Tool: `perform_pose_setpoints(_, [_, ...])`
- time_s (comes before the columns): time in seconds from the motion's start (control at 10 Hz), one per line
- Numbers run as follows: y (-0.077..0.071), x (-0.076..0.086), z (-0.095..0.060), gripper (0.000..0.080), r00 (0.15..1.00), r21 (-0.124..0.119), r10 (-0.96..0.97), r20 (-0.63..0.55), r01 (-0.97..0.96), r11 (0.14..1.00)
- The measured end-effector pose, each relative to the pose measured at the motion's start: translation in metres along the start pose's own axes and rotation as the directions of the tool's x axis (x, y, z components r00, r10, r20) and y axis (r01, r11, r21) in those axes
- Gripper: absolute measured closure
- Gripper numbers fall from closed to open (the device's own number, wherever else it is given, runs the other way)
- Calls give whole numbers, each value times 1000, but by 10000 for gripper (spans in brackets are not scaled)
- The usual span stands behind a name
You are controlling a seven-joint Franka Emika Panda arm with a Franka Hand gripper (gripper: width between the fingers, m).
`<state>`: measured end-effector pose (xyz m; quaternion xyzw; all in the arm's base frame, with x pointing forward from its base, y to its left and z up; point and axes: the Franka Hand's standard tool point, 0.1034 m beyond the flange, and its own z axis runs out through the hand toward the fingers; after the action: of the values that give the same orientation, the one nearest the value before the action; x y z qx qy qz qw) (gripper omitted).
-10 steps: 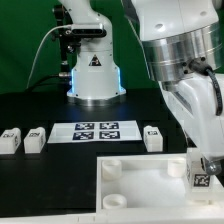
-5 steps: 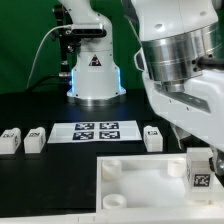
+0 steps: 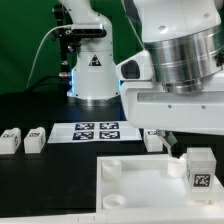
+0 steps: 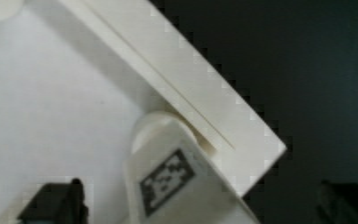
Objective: Assemble one leg
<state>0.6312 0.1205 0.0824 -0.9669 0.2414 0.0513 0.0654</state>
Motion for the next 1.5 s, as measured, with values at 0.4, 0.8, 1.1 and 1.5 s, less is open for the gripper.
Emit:
perform_pose_setpoints(0.4, [2,11,6,249,936,-56,-351,26,352,934])
perform_pose_setpoints(0.8, [1,10,6,509,994,-57,-107,13,108,993])
perform_pose_setpoints(1.1, [3,11,6,508,956,-28,292,-31,-293,956])
perform_pose_setpoints(1.5, [1,-1,9,508,602,136,798,-34,-788,600])
